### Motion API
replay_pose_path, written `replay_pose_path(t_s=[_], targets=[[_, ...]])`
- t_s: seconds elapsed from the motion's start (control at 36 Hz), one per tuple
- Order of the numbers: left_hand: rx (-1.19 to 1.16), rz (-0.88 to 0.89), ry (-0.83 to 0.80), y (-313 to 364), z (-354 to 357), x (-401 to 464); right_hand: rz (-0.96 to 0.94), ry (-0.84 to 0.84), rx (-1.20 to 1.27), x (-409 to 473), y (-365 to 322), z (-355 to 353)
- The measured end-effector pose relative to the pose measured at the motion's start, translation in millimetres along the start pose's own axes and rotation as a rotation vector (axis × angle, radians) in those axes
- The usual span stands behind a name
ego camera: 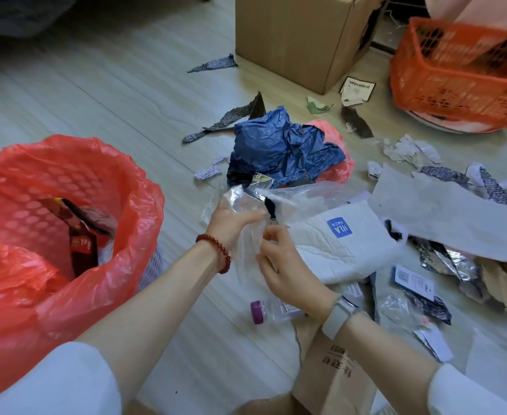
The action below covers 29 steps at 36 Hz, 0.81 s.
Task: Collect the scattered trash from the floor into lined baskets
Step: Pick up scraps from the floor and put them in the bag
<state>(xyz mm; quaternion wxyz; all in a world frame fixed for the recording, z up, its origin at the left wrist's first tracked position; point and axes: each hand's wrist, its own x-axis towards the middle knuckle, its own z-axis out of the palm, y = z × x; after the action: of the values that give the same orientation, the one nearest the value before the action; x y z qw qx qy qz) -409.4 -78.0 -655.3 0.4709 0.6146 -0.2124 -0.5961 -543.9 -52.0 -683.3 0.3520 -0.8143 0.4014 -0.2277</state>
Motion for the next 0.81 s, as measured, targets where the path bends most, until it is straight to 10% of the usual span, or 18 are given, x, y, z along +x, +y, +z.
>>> replay_pose_path(t_s=[0.14, 0.25, 0.44, 0.81], targets=[[0.155, 0.077, 0.273, -9.1, -8.4, 11.9, 0.152, 0.097, 0.138, -1.2, 4.4, -14.6], [0.361, 0.254, 0.326, -4.8, -18.2, 16.2, 0.162, 0.349, -0.360, 25.3, 40.2, -38.1], [0.721, 0.529, 0.211, -6.2, -14.8, -2.7, 0.404, -0.168, -0.824, 64.5, 83.7, -49.2], [0.477, 1.005, 0.380, 103.6, -24.4, -43.2, -0.051, 0.674, -0.468, 90.8, -35.4, -87.2]])
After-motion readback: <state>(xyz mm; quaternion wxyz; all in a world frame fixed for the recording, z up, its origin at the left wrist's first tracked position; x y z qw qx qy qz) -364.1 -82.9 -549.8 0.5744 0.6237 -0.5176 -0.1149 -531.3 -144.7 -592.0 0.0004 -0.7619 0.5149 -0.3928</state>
